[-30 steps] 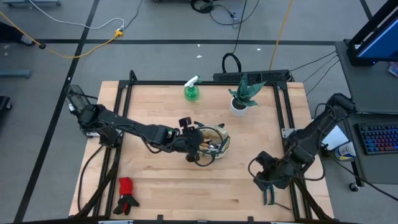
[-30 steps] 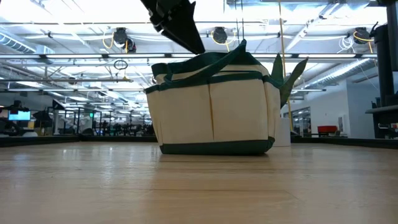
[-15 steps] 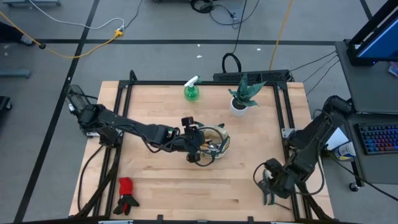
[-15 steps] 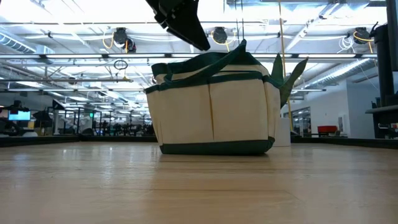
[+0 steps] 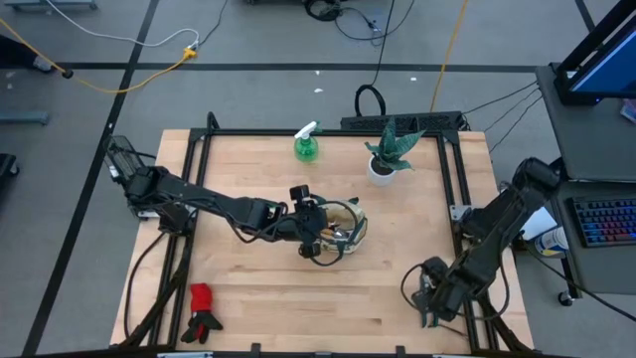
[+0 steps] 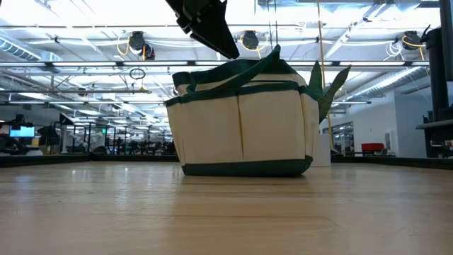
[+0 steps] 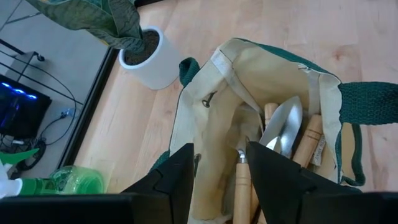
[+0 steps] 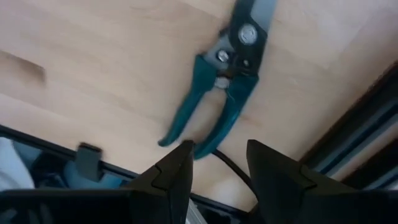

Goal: Pick & Place Garden tools in Gardening bag
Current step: Put the green shear scissor into the gardening bag

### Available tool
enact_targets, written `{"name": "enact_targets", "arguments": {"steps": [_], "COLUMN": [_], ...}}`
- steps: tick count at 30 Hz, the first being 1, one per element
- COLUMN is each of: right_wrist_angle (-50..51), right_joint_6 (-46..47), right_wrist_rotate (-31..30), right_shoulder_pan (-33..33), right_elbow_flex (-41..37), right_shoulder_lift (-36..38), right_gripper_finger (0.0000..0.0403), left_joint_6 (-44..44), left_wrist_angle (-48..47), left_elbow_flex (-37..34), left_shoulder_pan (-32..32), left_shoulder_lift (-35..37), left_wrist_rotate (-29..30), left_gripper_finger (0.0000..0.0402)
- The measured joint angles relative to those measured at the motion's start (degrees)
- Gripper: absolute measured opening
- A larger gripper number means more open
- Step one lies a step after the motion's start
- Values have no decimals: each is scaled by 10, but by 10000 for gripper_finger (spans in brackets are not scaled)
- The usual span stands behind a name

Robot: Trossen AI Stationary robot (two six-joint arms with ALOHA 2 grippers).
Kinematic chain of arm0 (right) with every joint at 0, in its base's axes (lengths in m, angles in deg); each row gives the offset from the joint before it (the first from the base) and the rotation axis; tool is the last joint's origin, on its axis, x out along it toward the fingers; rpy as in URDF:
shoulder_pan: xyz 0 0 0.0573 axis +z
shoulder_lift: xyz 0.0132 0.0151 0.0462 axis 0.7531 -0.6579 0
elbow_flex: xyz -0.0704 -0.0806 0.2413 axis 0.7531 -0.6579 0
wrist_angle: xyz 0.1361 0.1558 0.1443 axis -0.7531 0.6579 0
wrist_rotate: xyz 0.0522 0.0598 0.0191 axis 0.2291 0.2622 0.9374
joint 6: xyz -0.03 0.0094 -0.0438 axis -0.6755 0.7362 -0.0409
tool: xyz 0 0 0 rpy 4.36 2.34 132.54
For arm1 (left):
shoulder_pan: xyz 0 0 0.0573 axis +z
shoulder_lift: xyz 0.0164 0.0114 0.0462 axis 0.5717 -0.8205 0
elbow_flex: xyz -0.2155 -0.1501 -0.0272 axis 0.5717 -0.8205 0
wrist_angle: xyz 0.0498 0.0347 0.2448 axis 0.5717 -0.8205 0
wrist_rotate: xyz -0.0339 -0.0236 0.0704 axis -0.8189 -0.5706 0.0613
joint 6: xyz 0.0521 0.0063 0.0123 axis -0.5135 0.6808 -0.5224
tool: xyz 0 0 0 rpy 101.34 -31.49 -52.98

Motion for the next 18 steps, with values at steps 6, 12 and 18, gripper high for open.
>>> {"name": "enact_targets", "arguments": {"steps": [6,12,18], "right_wrist_angle": [-5,-4,-15], "right_joint_6": [0,-21,-53], "right_wrist_rotate": [62,65,83], "right_shoulder_pan": [-1,-10,-27], "right_elbow_flex": [0,0,0], "right_shoulder_lift": [-29,-61,-87], "right_gripper_finger": [144,144,144], "left_joint_6": [0,0,4], "left_wrist_angle": [3,19,21], "left_elbow_flex": [0,0,0], "left_shoulder_pan": [0,0,0], "left_shoulder_lift": [0,0,0], "left_wrist_rotate": [0,-1,-1], "left_gripper_finger": [157,157,157]}}
